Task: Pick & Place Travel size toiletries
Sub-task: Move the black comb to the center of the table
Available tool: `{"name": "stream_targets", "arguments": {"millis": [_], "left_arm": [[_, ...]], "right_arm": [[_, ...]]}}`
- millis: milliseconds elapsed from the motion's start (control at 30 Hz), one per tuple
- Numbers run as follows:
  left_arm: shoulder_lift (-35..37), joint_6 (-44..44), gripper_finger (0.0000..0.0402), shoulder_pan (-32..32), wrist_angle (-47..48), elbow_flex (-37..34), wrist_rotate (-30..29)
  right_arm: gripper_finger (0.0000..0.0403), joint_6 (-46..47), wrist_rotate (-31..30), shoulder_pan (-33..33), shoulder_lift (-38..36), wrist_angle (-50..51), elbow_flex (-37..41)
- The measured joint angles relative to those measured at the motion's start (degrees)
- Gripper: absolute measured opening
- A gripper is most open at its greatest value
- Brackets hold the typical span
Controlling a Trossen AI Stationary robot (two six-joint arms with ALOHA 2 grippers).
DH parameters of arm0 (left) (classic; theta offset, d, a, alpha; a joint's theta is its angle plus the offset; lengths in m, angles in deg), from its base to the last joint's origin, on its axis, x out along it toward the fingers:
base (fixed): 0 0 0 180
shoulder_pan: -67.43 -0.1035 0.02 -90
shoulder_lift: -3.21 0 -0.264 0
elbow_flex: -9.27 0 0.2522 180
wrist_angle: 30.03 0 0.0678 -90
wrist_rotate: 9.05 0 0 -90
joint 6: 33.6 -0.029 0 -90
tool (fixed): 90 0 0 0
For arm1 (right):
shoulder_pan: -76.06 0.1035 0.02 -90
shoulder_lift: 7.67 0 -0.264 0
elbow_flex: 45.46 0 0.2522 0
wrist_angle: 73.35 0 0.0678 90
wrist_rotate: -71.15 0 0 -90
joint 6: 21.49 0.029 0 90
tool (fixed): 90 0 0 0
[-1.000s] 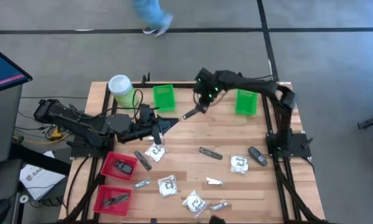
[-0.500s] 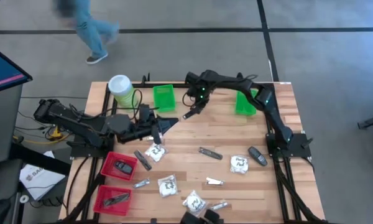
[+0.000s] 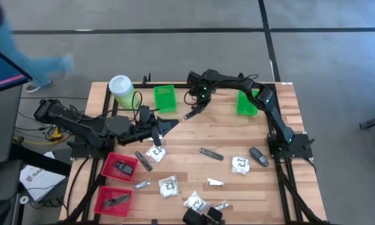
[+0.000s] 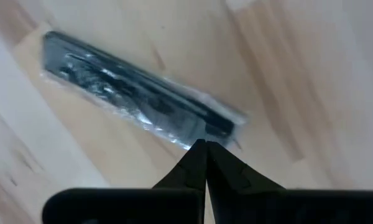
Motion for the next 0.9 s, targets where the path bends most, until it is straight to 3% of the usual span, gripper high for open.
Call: {"name": "stream_targets", "arguments": {"millis": [367,633,900], "left_arm": [[0.0,0.11,0.0,-0.02,-0.25,0.0,-0.5],[0.0,0.13,0.0,-0.02,-0.39,0.0,-0.76],[0.0,0.36,0.0,-0.02,-0.55,0.0,-1.13]], "right_arm": [[0.0,0.63,0.5,-3.21,0.0,0.3,0.0],[0.0,2.8,11.98,-2.4,0.0,-2.59,0.0],[0.0,4.76,10.67,-2.54,0.01,-2.87,1.45]]}}
